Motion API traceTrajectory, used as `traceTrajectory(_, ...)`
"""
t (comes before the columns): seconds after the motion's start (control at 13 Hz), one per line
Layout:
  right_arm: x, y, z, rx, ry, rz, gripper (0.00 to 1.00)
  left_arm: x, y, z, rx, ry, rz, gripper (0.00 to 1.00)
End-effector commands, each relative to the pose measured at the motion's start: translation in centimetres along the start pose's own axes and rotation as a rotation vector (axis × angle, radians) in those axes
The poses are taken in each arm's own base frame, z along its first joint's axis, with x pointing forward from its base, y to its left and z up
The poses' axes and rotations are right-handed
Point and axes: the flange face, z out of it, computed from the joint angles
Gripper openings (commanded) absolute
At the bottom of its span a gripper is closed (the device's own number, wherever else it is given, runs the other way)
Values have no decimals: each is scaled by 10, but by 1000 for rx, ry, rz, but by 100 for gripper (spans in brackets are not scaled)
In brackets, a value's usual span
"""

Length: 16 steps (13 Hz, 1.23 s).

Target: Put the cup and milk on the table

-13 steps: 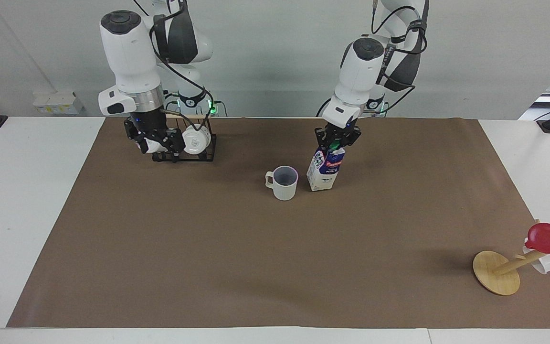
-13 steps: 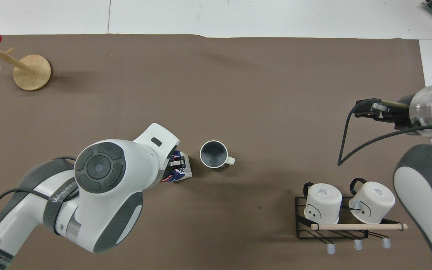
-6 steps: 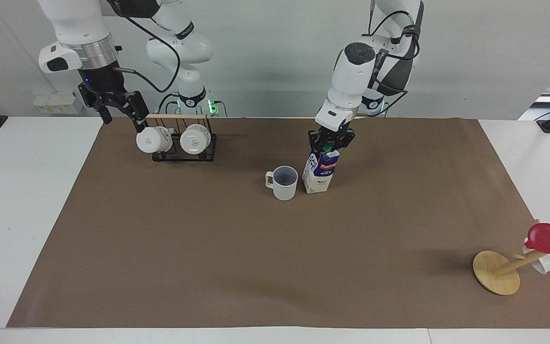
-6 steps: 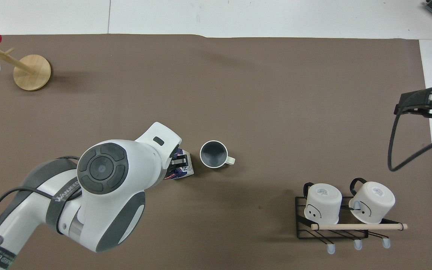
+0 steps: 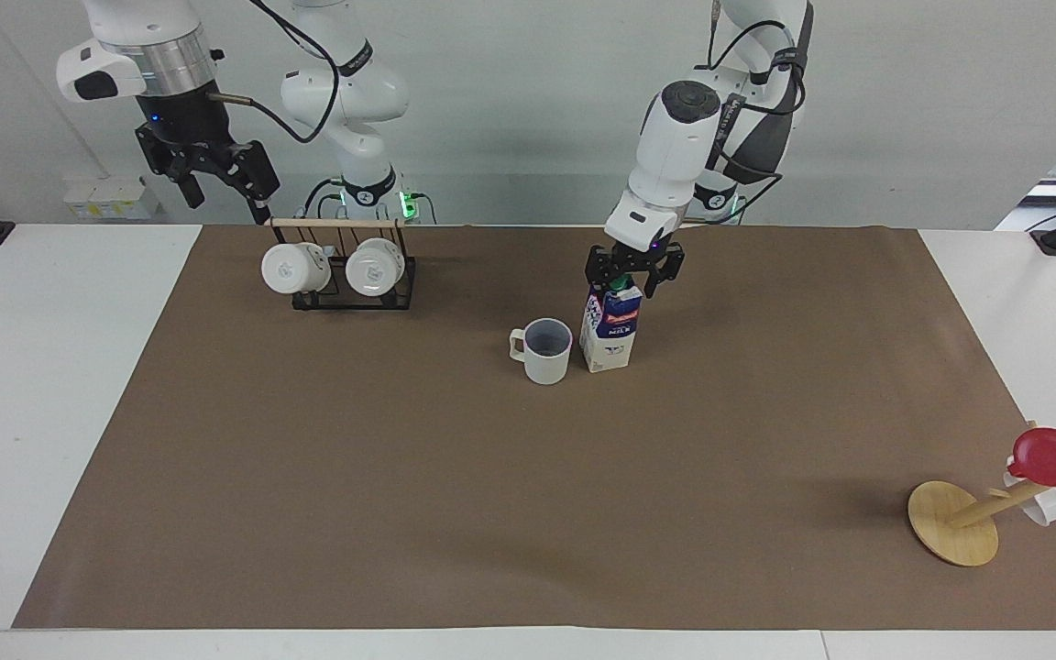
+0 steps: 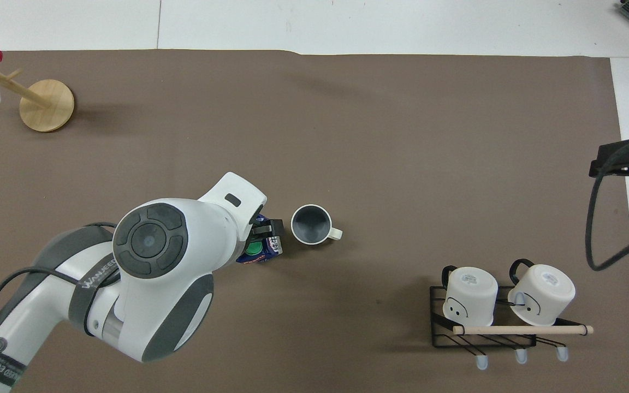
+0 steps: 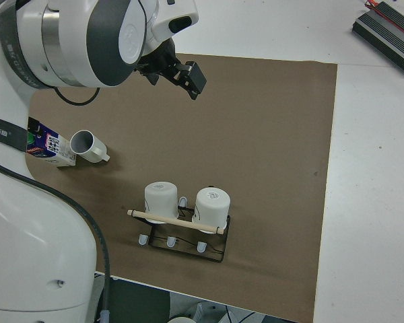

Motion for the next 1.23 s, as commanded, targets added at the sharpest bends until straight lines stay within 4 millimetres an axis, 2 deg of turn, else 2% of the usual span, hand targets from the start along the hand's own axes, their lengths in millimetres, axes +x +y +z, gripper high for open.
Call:
traceTrajectory(0.0, 4, 3, 3, -6, -19, -30, 100, 10, 5, -11, -13, 9, -23, 100)
traceTrajectory(0.23, 1, -2, 4, -6, -22, -41, 100, 28, -9, -41, -5, -6, -48, 100)
traceTrajectory(0.46, -6, -3, 5, -7, -33, -111, 100, 40, -43, -64, 10, -14, 21, 100)
traceTrajectory(0.62, -14, -5, 9, -8, -40, -120, 100, 51, -87, -82, 35, -48, 45, 100)
traceTrajectory(1.0, -13, -5, 9, -4, -36, -114, 100, 78, -209, -144, 54, -19, -30, 100)
traceTrajectory(1.08, -13, -5, 8, -4, -36, -112, 100, 83, -231, -152, 55, -12, -43, 100)
traceTrajectory(1.15, -13, -5, 9, -4, -36, -112, 100, 87, -243, -162, 55, 0, -38, 100)
